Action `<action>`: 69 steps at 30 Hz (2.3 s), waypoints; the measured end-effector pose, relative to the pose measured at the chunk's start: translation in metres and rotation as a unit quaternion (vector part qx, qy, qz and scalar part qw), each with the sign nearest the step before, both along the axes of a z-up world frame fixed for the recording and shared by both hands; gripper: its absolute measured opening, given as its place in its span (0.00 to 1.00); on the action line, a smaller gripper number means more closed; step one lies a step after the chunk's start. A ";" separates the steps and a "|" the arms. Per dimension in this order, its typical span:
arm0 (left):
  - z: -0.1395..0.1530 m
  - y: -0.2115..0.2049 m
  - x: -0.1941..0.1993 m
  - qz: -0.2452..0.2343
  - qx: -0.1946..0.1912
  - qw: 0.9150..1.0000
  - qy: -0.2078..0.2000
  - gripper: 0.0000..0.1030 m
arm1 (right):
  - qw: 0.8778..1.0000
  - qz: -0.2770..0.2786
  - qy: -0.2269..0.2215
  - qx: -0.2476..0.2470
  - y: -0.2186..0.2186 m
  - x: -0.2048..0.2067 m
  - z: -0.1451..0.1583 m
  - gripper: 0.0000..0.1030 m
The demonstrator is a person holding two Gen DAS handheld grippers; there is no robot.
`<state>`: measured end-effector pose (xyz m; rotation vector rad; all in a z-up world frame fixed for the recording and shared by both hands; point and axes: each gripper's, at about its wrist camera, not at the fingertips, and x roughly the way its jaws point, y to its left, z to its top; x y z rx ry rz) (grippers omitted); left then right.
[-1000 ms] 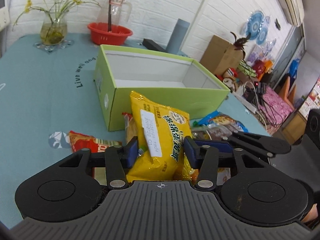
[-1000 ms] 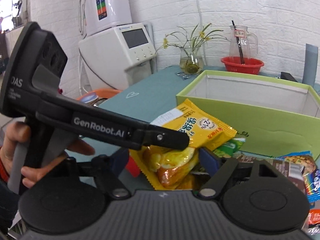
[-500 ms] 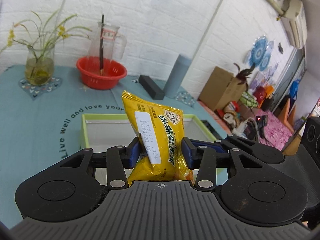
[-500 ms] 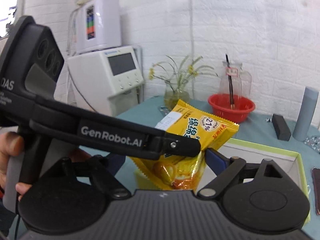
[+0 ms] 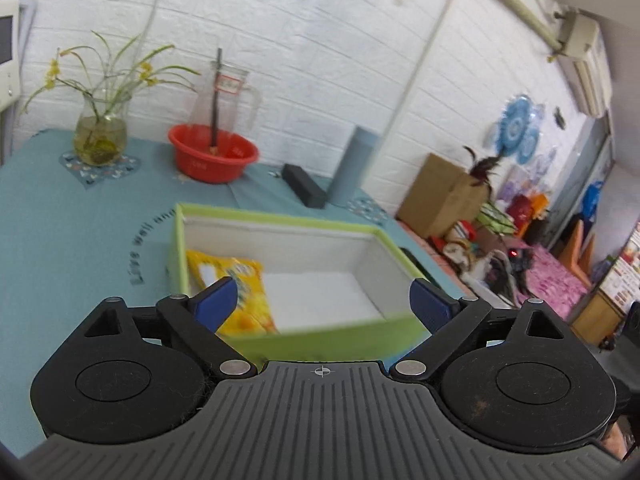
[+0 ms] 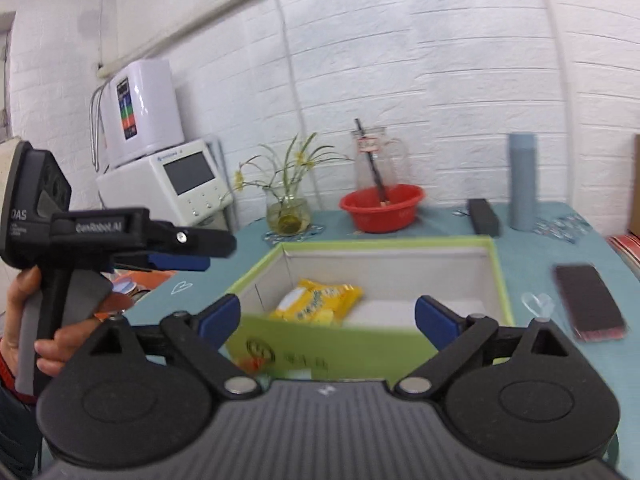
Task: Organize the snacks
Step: 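Carry the yellow bag into the green box and open the left gripper, then grasp the dark brown snack bag with the left gripper, then lower the brown bag into the green box and release it, then move the left gripper back over the snack pile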
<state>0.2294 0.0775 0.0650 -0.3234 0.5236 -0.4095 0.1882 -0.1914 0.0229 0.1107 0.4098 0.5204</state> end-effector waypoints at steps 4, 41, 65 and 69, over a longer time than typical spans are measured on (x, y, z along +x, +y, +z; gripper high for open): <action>-0.016 -0.031 -0.042 -0.015 0.001 1.000 0.006 0.80 | 0.999 -0.022 0.028 -0.010 -0.006 -0.046 -0.025 0.93; 0.028 -0.077 0.063 -0.028 0.039 0.999 0.001 0.41 | 0.995 0.033 -0.050 -0.078 0.039 0.082 0.031 0.84; 0.028 -0.046 0.017 -0.004 0.013 0.999 -0.052 0.84 | 0.998 0.055 -0.035 -0.023 -0.006 0.028 0.039 0.96; 0.007 -0.053 -0.032 -0.016 0.028 0.999 -0.038 0.85 | 0.998 0.058 0.024 0.017 -0.010 -0.017 0.002 0.96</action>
